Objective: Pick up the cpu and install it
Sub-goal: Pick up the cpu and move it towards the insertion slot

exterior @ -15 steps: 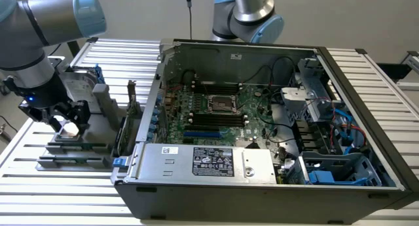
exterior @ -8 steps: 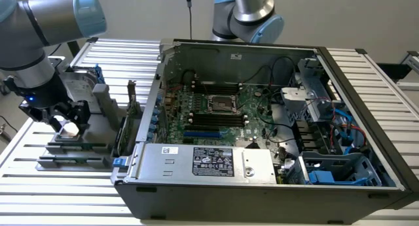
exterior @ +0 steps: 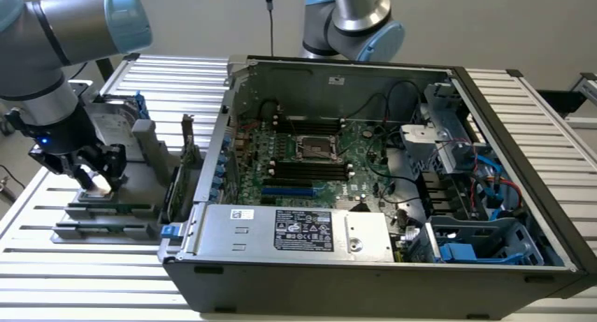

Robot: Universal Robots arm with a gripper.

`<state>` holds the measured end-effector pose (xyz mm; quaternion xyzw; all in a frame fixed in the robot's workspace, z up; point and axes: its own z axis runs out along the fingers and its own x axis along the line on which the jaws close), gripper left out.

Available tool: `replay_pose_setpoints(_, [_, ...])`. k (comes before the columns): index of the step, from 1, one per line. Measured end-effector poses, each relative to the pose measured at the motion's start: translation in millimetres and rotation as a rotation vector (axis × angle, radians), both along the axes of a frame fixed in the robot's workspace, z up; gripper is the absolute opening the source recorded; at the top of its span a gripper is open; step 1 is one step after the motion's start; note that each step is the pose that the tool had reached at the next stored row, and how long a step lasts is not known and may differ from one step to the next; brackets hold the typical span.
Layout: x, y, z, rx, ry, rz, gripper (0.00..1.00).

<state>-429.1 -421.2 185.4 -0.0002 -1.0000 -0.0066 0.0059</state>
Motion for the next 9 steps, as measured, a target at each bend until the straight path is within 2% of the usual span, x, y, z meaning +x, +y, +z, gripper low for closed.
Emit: replay_pose_setpoints(9, [0.0, 0.0, 1.5, 0.0001, 0.0006, 0.000, 0.55])
